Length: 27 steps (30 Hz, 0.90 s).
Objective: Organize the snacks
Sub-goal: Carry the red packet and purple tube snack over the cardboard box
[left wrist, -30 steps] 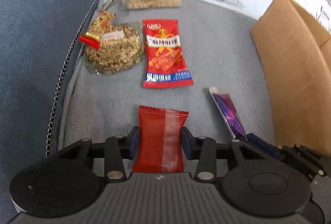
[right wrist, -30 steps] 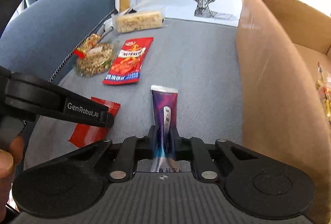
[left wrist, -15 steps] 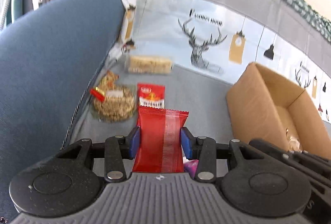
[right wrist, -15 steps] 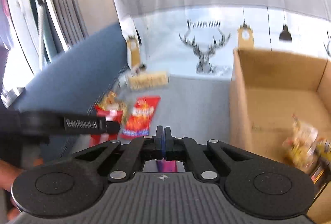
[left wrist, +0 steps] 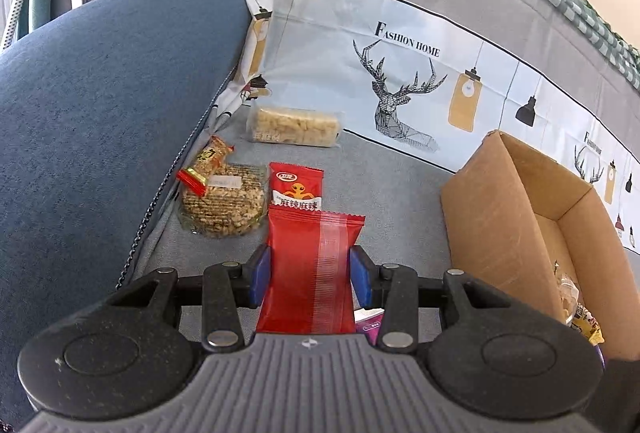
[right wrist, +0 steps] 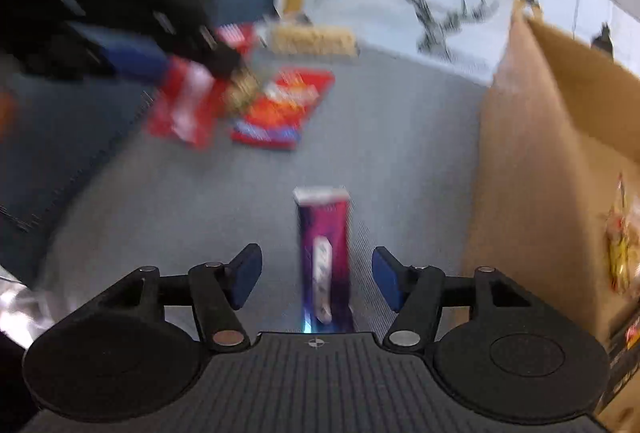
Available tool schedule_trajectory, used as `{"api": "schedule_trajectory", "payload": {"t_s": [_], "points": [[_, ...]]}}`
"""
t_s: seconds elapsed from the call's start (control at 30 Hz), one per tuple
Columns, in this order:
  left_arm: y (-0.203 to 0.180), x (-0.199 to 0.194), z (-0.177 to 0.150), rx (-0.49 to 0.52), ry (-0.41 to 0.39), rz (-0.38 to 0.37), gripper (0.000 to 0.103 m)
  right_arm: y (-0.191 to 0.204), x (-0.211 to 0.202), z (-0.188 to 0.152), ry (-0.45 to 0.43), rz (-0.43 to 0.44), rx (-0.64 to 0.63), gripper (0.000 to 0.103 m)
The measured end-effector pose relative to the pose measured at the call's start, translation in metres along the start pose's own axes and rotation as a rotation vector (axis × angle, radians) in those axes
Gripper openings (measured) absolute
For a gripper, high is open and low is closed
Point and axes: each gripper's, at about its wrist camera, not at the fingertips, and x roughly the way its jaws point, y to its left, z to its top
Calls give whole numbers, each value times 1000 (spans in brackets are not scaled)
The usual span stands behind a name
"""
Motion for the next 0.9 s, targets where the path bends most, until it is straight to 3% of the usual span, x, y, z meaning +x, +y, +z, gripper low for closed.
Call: {"api": "schedule_trajectory", "payload": {"t_s": [0.07, 0.1, 0.17, 0.2, 0.27, 0.57, 0.77, 0.9], "points": [[2, 0, 0, -5, 2, 0, 46, 3, 15, -6, 67, -24, -1, 62], [4, 0, 1, -8, 2, 1, 46, 3, 16, -9, 56, -21, 16, 60], [5, -1, 1, -16, -2, 2, 46, 5, 13, -7, 41, -5, 20, 22], [6, -2, 0, -20, -3, 3, 46, 7, 11, -6, 34, 1, 6, 21], [7, -3, -1, -25, -8, 8, 46, 7, 7, -4, 22, 19, -1, 9], [3, -9, -3, -29, -34, -8, 46, -14, -77, 24, -252, 67, 6, 9], [-14, -11, -3, 11, -57, -26, 46, -72, -132, 52, -389, 62, 86, 10], [-24, -8, -3, 30, -60, -36, 46, -120, -144, 57, -430, 38, 109, 10]]}}
